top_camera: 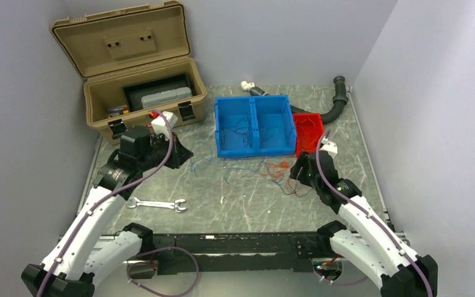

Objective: Untangle the cables

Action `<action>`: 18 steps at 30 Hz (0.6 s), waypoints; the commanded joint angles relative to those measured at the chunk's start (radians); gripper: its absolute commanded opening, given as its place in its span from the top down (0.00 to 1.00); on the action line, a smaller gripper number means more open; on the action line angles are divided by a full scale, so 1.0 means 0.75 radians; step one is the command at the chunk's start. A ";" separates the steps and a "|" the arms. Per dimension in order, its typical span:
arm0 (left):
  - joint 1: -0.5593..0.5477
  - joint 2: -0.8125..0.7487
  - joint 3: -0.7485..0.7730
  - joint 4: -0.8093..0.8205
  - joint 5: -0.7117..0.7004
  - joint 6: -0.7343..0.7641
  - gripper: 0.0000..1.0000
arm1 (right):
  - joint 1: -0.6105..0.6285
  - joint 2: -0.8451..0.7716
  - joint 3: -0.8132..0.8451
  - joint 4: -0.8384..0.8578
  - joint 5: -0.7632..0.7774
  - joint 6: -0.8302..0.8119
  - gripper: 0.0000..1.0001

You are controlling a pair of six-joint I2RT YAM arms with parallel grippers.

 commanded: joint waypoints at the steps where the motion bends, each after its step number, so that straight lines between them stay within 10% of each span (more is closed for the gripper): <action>1: 0.004 0.039 0.087 0.061 0.236 0.066 1.00 | 0.001 -0.078 -0.008 0.129 -0.152 -0.132 0.32; 18: -0.118 0.293 0.617 0.088 0.340 0.057 1.00 | 0.001 -0.109 0.026 0.224 -0.147 -0.204 0.30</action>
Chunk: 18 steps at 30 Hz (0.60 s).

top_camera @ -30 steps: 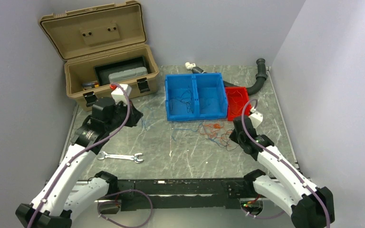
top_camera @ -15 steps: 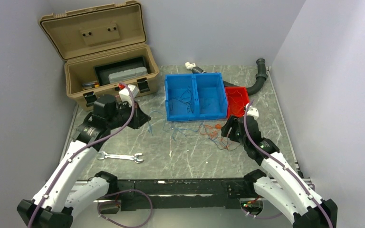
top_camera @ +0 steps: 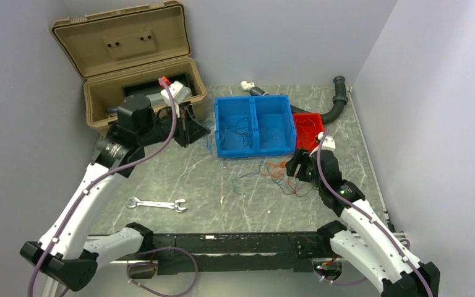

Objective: Untangle the cables

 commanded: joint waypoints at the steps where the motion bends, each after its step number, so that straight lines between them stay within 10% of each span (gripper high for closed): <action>1: -0.028 0.058 0.224 0.070 0.031 -0.002 1.00 | 0.001 -0.021 0.027 0.087 0.008 -0.037 0.30; 18: -0.085 0.639 0.807 0.234 0.244 -0.193 1.00 | 0.000 -0.163 0.010 0.107 0.312 0.023 0.31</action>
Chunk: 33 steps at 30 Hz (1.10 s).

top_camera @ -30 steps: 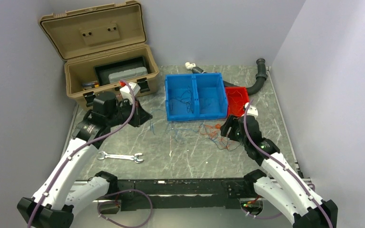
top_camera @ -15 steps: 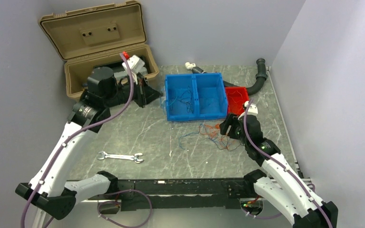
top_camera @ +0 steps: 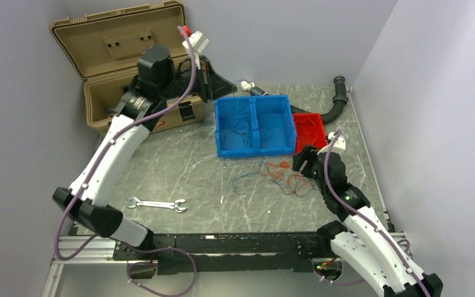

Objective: Untangle the cables

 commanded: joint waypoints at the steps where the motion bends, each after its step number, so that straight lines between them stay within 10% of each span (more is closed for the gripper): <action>1: -0.057 0.152 0.188 0.073 0.056 -0.056 1.00 | 0.001 -0.080 0.010 0.043 0.200 0.046 0.31; 11: -0.127 0.575 0.524 0.093 0.011 -0.112 1.00 | -0.001 -0.184 0.046 0.015 0.377 0.041 0.32; 25: -0.126 0.994 0.506 0.043 -0.194 0.005 0.99 | -0.001 -0.215 0.041 -0.013 0.419 0.057 0.33; 33: -0.126 1.019 0.465 -0.060 -0.250 0.089 0.35 | -0.001 -0.131 0.064 -0.010 0.387 0.047 0.33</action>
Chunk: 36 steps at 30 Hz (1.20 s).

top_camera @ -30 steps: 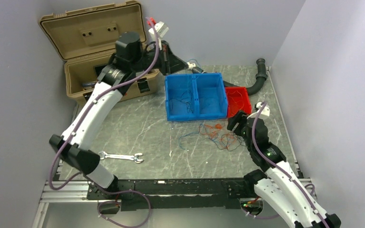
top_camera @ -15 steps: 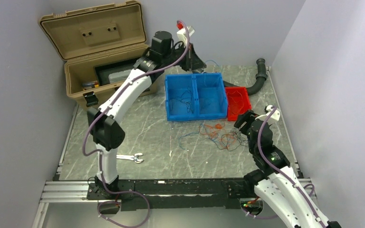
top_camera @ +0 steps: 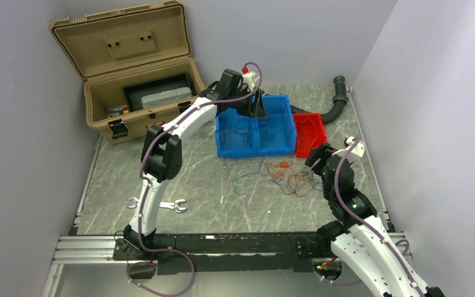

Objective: Untangle the cables

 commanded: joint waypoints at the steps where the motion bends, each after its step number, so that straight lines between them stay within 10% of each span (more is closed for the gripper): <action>1: -0.001 -0.176 -0.092 0.025 -0.069 0.087 0.30 | 0.001 0.053 0.053 0.008 -0.005 -0.003 0.33; 6: -0.001 -0.478 -0.346 0.028 -0.149 0.171 0.12 | 0.000 0.151 0.041 0.010 -0.151 -0.027 0.33; 16: -0.133 -1.014 -1.070 0.059 -0.421 0.331 0.10 | 0.001 0.496 0.010 0.004 -0.475 -0.024 0.31; 27: -0.159 -1.469 -1.797 0.420 -0.979 0.026 0.01 | -0.001 0.641 0.018 0.086 -0.546 -0.049 0.31; 36: -0.156 -1.524 -1.964 0.692 -0.645 0.265 0.01 | -0.001 0.913 0.089 0.218 -0.641 -0.091 0.31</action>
